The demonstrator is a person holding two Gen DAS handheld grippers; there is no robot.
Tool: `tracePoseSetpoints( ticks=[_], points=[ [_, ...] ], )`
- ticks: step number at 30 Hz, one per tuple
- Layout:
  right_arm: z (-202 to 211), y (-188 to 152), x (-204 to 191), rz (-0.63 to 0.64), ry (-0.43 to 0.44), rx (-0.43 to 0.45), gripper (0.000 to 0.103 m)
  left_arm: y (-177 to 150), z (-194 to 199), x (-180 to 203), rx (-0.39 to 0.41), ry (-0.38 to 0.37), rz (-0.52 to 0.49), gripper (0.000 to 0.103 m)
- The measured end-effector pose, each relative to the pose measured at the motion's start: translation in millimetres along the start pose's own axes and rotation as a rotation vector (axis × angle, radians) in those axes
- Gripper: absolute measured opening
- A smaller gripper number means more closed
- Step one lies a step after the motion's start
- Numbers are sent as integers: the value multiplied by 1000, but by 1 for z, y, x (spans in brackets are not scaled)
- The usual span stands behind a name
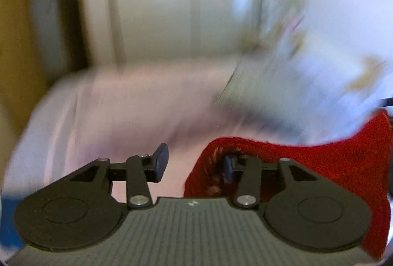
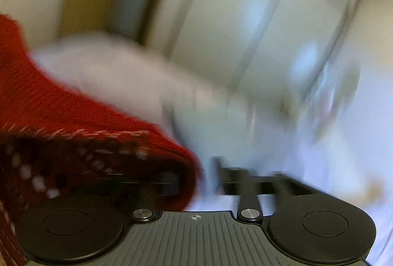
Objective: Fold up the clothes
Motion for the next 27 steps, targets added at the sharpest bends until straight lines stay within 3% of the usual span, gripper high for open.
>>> tracePoseSetpoints(
  ticks=[1, 3, 6, 10, 12, 15, 19, 23, 25, 26, 27],
  points=[
    [-40, -17, -2, 4, 13, -114, 66, -17, -36, 3, -92, 33, -15, 35],
    [-95, -46, -12, -17, 49, -254, 66, -53, -69, 15, -173, 67, -46, 24],
    [-118, -87, -34, -64, 150, -295, 66, -105, -92, 34, -248, 76, -67, 29],
    [-135, -141, -70, -155, 300, -362, 66, -172, -90, 45, -373, 31, 47, 29],
    [-142, -165, -82, -247, 393, -397, 66, -191, -89, 54, -393, -39, 141, 29],
    [-149, -175, -95, -541, 530, -393, 66, -204, -95, 58, -373, -113, 282, 31],
    [-178, -172, -97, -960, 595, -354, 65, -202, -114, 56, -312, -154, 367, 36],
    [-204, -180, -109, -1207, 635, -433, 65, -208, -155, 56, -358, -141, 281, 38],
    [-217, -190, -126, -1240, 650, -493, 64, -218, -166, 58, -403, -165, 257, 30],
    [-221, -190, -133, -1216, 655, -507, 59, -223, -172, 59, -425, -177, 244, 19],
    [-224, -190, -139, -1187, 660, -518, 27, -227, -176, 59, -445, -189, 239, 4]
  ],
)
Point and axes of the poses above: each gripper's, at about its wrist camera, not at the fingertips, and z roughly against the way its jaws point, x to its right, y to its top, the point moved 4 cm from there along -z, roughly the way its jaws point, and after that the axes turned 7 degrees about x, right-handed, at the moved point
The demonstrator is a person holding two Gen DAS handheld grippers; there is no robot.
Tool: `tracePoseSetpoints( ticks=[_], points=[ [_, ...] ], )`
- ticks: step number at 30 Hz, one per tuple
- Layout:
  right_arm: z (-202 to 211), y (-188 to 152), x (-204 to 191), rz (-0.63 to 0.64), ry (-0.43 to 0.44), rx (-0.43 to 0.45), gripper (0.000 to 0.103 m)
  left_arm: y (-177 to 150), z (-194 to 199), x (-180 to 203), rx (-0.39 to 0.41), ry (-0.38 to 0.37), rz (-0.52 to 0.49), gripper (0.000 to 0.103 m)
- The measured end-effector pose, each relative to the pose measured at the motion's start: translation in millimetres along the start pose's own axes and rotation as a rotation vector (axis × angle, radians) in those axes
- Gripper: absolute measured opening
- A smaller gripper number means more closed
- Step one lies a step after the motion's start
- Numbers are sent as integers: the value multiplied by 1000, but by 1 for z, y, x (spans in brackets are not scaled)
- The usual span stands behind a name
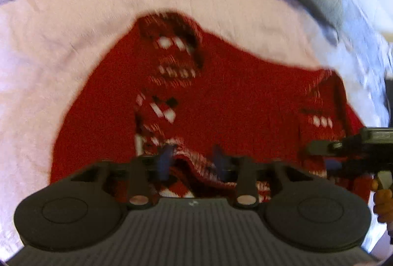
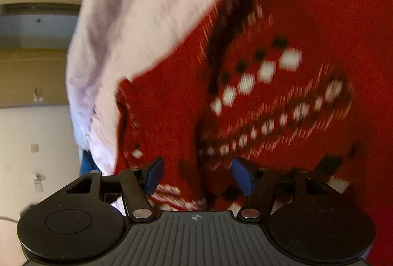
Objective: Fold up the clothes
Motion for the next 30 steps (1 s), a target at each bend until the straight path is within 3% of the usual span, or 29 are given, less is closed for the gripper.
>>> tracePoseSetpoints(
  ticks=[1, 4, 6, 7, 10, 12, 13, 14, 15, 16, 19, 22, 25, 27, 30],
  points=[
    [-6, -2, -1, 23, -11, -16, 9, -1, -2, 0, -13, -14, 10, 3],
    [-2, 26, -28, 114, -26, -43, 8, 16, 5, 0, 1, -98, 50, 3],
    [2, 45, -47, 175, -35, -61, 6, 50, 15, 3, 74, -139, 48, 3],
    [6, 63, -64, 236, -12, -24, 4, 72, 20, 5, 131, -147, 40, 3],
    [32, 139, -123, 316, 88, 227, 4, 150, 39, 14, 360, -149, 23, 4],
    [48, 189, -145, 260, 141, 418, 4, 184, 49, 18, 460, -131, 36, 5],
    [54, 201, -148, 235, 118, 460, 5, 198, 54, 19, 491, -117, 49, 5],
    [60, 212, -149, 212, 84, 491, 8, 202, 57, 19, 500, -96, 63, 7],
    [65, 222, -150, 189, 50, 522, 35, 198, 60, 17, 499, -76, 71, 22],
    [70, 220, -145, 191, 21, 513, 75, 191, 61, 14, 490, -56, 77, 40],
    [87, 179, -106, 292, -54, 468, 78, 142, 57, 1, 395, 9, 83, 38],
    [97, 102, -45, 419, -219, 359, 78, 64, 57, -12, 242, 48, 102, 33],
    [122, 18, 19, 558, -310, 247, 74, -18, 69, -15, 106, 86, 149, 33],
    [137, -36, 41, 670, -361, 150, 68, -56, 81, -10, 51, 94, 198, 33],
    [159, -111, 51, 832, -369, 10, 66, -100, 101, 2, -9, 92, 257, 33]
  ],
)
Point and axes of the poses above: each gripper's, at about its wrist camera, not at the fingertips, and z roughly against the way its jaws point, x to its right, y to its top, the point moved 4 cm from there along -z, roughly the way its jaws point, and after that the axes turned 7 degrees about x, right-handed, at the moved point
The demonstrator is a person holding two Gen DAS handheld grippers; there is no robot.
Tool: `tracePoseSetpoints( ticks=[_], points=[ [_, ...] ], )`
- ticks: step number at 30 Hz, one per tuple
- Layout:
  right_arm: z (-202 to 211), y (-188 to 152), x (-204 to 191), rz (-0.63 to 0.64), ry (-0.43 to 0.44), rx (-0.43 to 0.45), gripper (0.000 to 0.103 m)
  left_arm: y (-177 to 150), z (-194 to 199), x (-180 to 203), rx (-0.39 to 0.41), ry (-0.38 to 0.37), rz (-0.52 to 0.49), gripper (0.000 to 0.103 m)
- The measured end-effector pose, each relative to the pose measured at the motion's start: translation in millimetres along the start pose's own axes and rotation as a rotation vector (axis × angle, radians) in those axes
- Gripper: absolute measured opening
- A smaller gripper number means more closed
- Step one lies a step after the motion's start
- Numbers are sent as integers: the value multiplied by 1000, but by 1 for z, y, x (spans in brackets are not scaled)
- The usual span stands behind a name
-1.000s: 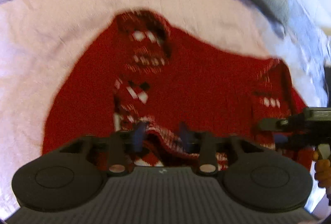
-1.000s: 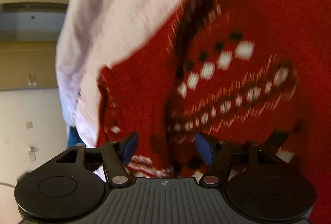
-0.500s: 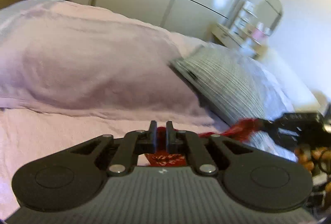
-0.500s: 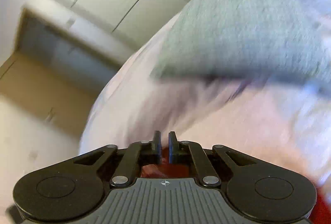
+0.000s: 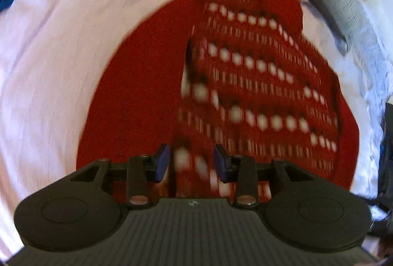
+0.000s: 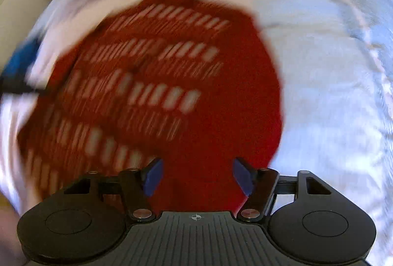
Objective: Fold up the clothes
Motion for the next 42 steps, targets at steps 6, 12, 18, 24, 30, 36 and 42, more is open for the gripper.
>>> tracePoseSetpoints(
  ticks=[6, 12, 18, 24, 30, 36, 42],
  points=[
    [2, -89, 15, -468, 58, -135, 66, -21, 18, 16, 4, -41, -43, 33],
    [-18, -90, 19, -705, 198, -64, 9, -16, 12, 18, 26, -54, -21, 33],
    [66, -56, 93, -901, 361, 283, 7, -14, 28, 10, 72, -3, -37, 33],
    [133, -105, 231, -1634, 115, 781, 8, -19, 42, 1, 107, 66, -34, 33],
    [126, -156, 242, -1903, -274, 672, 70, -42, 58, -10, 120, 162, -77, 34],
    [61, -119, 192, -1709, -202, 400, 70, -70, 59, -10, 107, 242, -256, 42],
    [14, -89, 146, -1649, -138, 287, 70, -70, 33, -26, 113, 229, -316, 35]
  ],
)
Point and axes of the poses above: each gripper's, at about its wrist camera, not at the fingertips, and z roughly against the way its jaws point, x to its right, y to its top, the point moved 4 cm from there along -z, roughly the way its jaws point, and after that the axes turned 7 degrees about x, right-handed, at the moved point
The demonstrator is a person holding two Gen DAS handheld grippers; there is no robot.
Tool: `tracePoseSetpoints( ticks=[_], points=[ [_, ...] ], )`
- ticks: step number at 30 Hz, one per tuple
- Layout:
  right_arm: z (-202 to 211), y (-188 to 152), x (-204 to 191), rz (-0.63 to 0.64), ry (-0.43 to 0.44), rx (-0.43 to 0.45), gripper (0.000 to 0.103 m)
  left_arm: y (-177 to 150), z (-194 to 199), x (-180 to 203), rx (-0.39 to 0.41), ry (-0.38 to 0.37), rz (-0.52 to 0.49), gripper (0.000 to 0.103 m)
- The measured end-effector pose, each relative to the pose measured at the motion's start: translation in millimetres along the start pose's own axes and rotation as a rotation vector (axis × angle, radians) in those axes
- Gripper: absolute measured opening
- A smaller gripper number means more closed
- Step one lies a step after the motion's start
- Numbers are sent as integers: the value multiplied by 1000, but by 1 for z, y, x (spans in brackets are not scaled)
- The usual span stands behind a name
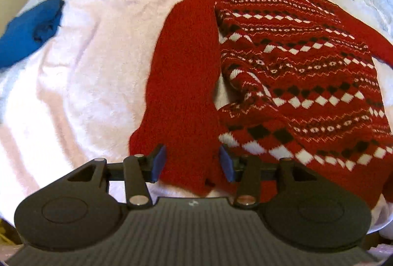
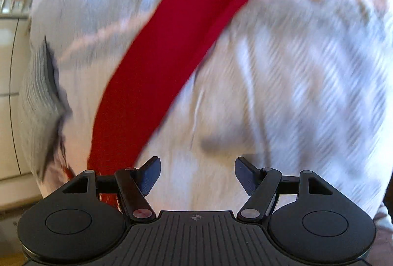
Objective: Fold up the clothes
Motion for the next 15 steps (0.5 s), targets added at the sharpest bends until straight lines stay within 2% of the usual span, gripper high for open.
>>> tracePoseSetpoints(
  ticks=[1, 4, 7, 12, 14, 15],
  points=[
    [-2, -8, -1, 4, -15, -2, 70, 1, -7, -3, -1, -15, -6, 7],
    [0, -26, -4, 4, -30, 4, 70, 19, -10, -32, 35, -39, 48, 7],
    [11, -37, -11, 11, -24, 38, 70, 66, 8, -84, 148, -14, 78, 7],
    [20, -68, -23, 23, -1, 77, 70, 172, 40, -219, 366, 156, 175, 7],
    [25, -85, -28, 31, 17, 87, 70, 199, 35, -271, 365, 189, 230, 10],
    [27, -93, -29, 40, 22, 90, 70, 205, 25, -288, 328, 192, 249, 16]
  ],
)
Point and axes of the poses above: each gripper's, at about its wrist camera, not at the fingertips, and z roughly against the way its jaws point, x to its right, y to its top, the point moved 4 cm from there along -z, roughly the way its jaws point, and after that the axes turned 7 degrees about x, right-handed, at the moved point
